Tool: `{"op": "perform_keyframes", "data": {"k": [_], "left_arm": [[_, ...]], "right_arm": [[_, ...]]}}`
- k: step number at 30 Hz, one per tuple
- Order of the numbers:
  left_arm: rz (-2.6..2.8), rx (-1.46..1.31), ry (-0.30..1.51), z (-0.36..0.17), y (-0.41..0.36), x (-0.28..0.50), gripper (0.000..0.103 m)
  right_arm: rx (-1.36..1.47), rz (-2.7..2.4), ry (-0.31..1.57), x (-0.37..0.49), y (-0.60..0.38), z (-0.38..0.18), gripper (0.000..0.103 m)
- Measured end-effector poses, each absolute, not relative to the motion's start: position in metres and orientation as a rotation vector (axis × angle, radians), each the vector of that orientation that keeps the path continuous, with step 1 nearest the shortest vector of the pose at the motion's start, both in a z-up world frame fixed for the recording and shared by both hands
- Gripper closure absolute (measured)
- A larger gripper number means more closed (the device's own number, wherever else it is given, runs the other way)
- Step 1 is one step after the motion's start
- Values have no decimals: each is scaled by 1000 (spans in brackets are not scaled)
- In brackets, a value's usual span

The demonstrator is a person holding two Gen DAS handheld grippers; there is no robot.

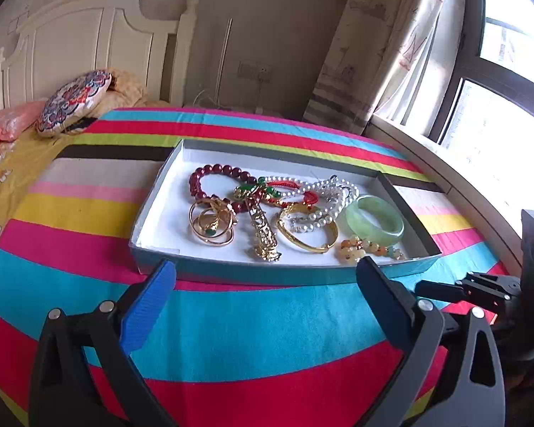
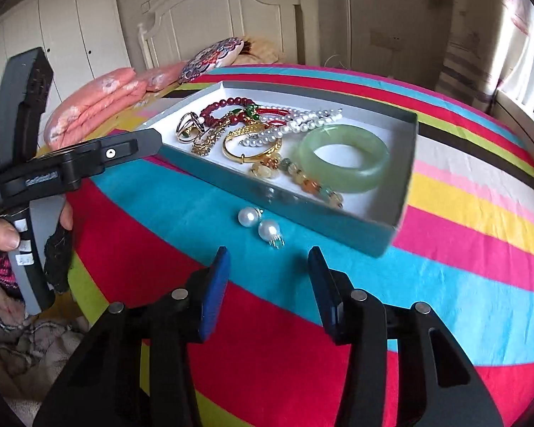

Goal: Organize jewelry
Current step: 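Grasp a pearl earring from the bedspread with the right tool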

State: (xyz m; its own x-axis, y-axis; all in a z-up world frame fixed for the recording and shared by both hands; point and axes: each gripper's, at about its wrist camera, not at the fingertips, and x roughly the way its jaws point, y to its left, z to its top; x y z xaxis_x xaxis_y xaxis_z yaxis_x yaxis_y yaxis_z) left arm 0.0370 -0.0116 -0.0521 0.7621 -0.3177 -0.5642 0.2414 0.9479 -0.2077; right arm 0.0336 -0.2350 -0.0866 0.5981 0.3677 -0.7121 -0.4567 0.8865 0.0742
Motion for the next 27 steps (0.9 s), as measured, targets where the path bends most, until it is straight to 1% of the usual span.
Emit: {"op": "perform_keyframes", "data": {"k": [1, 3, 5, 8, 11, 14, 21, 27], "left_arm": [[-308, -115, 630, -52, -14, 36, 2], [-317, -91, 622, -51, -18, 33, 2], [-320, -66, 613, -50, -22, 31, 2], [-320, -49, 607, -49, -25, 29, 2], [-318, -47, 606, -49, -26, 29, 2], [-316, -46, 609, -49, -27, 29, 2], [-303, -30, 627, -50, -29, 31, 2], [-316, 95, 615, -47, -57, 16, 2]], "right_arm": [[-123, 477, 800, 35, -234, -87, 60], [-134, 471, 805, 38, -231, -87, 66], [-156, 461, 808, 42, -227, -86, 68], [-207, 454, 798, 44, -219, -88, 68], [-232, 458, 787, 42, -216, -88, 72], [-239, 453, 775, 41, -216, -89, 88], [-148, 450, 741, 31, -236, -88, 88], [-82, 413, 709, 20, -265, -85, 88]]}}
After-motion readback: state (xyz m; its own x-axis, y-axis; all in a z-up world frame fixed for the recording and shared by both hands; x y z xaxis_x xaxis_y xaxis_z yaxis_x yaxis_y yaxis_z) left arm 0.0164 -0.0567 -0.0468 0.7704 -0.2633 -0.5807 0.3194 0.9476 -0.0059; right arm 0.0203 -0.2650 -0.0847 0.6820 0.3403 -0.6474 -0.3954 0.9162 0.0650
